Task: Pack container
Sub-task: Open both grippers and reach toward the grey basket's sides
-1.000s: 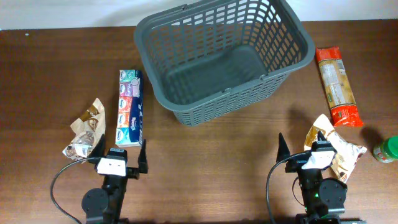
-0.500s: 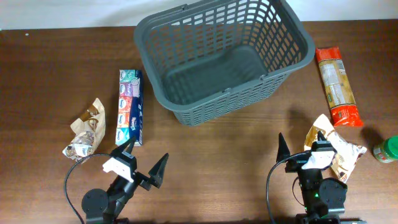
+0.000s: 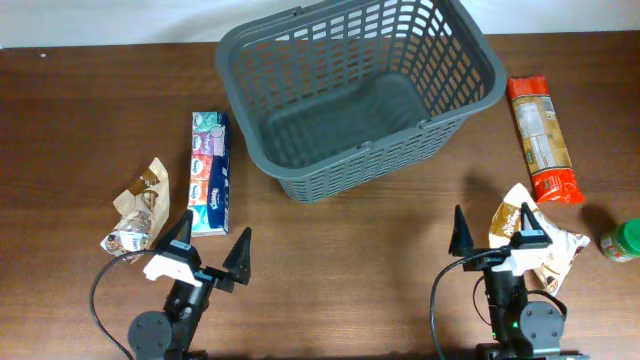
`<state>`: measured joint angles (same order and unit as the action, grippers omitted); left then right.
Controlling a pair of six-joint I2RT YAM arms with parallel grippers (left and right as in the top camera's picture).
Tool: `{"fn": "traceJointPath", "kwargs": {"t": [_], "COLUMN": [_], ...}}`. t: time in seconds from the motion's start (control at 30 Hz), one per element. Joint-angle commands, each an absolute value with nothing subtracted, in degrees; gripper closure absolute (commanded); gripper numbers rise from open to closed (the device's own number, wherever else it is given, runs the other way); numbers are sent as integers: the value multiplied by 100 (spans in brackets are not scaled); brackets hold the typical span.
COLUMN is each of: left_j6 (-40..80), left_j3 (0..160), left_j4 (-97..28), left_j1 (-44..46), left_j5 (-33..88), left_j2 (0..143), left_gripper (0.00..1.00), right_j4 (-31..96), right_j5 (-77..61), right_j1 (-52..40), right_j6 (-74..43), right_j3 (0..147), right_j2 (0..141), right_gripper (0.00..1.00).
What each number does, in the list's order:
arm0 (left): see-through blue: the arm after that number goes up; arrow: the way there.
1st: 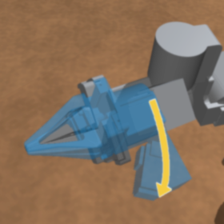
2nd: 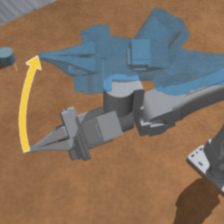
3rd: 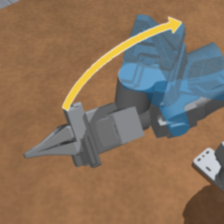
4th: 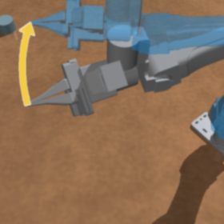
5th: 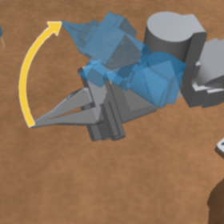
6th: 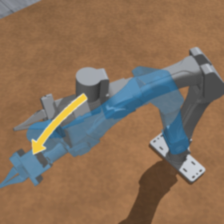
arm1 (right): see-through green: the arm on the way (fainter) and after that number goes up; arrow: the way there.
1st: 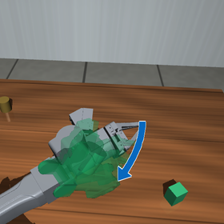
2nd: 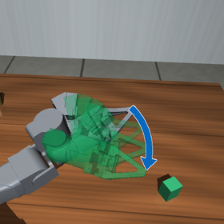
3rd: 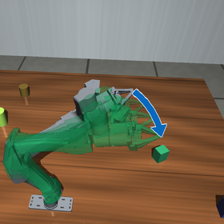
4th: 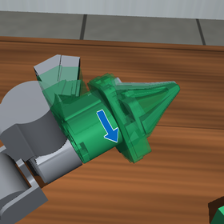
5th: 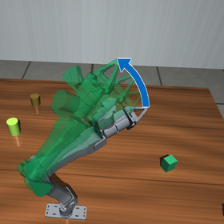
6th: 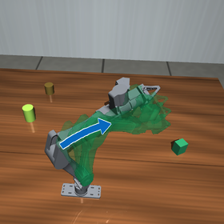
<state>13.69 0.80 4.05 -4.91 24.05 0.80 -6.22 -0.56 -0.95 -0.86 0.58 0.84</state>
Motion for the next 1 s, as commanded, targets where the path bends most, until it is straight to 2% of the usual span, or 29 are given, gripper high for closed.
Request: {"fn": "traceJointPath", "kwargs": {"t": [0.0, 0.17, 0.3, 0.4, 0.57, 0.67, 0.8, 0.9, 0.97], "left_j6": [1522, 1656, 2246, 2248, 1514, 858, 266, 272, 274], "left_j3": [58, 58, 167, 401, 1201, 1872, 3367, 4115, 4523], "left_j4": [467, 1337, 1555, 1000, -744, -1092, -1339, -679, 532], "left_j1": [-515, -515, -515, -517, -515, -515, -515, -515, -515], "left_j5": [2432, 2532, 3168, 3809, 3837, 3839, 3861, 4405, 5172], "left_j2": [40, 40, 47, 139, 620, 1166, 2438, 3085, 3476], "left_gripper": [1, 1, 1, 1, 1, 1, 1, 1, 1], "right_j4": [-797, -794, -729, -731, -445, 67, 1273, 2252, 3015], "right_j5": [-115, -832, -1691, -1697, -1684, -1433, -1559, -1946, -2394], "right_j1": [-150, -150, -150, -148, -148, -148, -143, -145, -145], "right_j6": [-86, -93, -786, -773, -268, -213, -209, -209, -211], "right_j3": [32, 32, 128, 329, 1076, 1826, 3802, 5336, 6410], "right_j2": [21, 21, 32, 80, 543, 1214, 2794, 3741, 4303], "right_gripper": [1, 1, 1, 1, 1, 1, 1, 1, 1]}}
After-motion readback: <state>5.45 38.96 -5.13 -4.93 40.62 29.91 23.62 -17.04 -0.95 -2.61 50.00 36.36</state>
